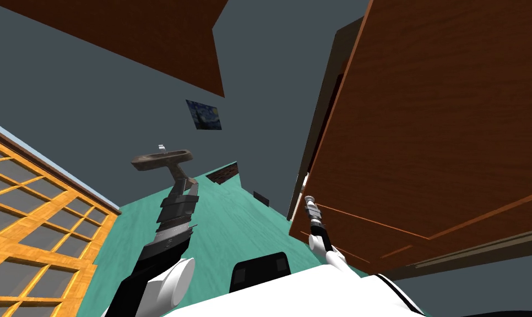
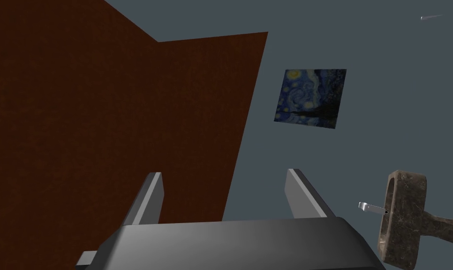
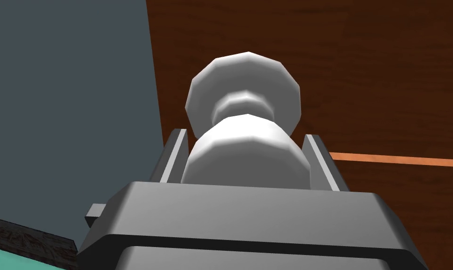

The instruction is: Pull the door open

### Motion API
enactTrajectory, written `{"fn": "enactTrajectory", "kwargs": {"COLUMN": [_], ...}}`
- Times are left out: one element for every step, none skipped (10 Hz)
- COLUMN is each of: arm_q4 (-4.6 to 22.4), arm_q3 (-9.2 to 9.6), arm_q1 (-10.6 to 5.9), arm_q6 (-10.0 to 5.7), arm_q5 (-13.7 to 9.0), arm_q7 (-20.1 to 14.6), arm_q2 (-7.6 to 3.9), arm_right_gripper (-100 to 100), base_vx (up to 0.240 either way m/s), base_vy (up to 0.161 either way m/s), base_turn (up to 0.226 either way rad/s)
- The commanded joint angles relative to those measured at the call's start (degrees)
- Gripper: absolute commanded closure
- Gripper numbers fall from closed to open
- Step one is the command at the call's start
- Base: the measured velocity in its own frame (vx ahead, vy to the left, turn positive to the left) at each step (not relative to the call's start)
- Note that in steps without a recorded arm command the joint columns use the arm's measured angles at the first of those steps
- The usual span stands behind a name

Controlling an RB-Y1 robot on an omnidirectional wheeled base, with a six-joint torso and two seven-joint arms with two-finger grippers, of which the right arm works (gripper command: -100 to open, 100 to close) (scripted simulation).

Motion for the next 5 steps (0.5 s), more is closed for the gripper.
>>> {"fn": "enactTrajectory", "kwargs": {"arm_q4": [-0.2,-0.5,-0.8,-0.8,-1.4], "arm_q3": [1.15,1.84,2.56,2.56,3.99], "arm_q1": [0.44,0.61,0.78,0.78,1.13], "arm_q6": [0.24,0.34,0.44,0.44,0.64], "arm_q5": [0.6,0.9,1.3,1.3,2.0], "arm_q7": [-0.9,-1.5,-2.1,-2.1,-3.4], "arm_q2": [0.02,-0.19,-0.41,-0.41,-0.84], "arm_right_gripper": [100,100,100,100,100], "base_vx": [-0.228,-0.213,-0.229,-0.157,-0.193], "base_vy": [-0.017,0.002,-0.017,-0.005,-0.003], "base_turn": [0.109,0.088,0.086,0.048,0.109]}}
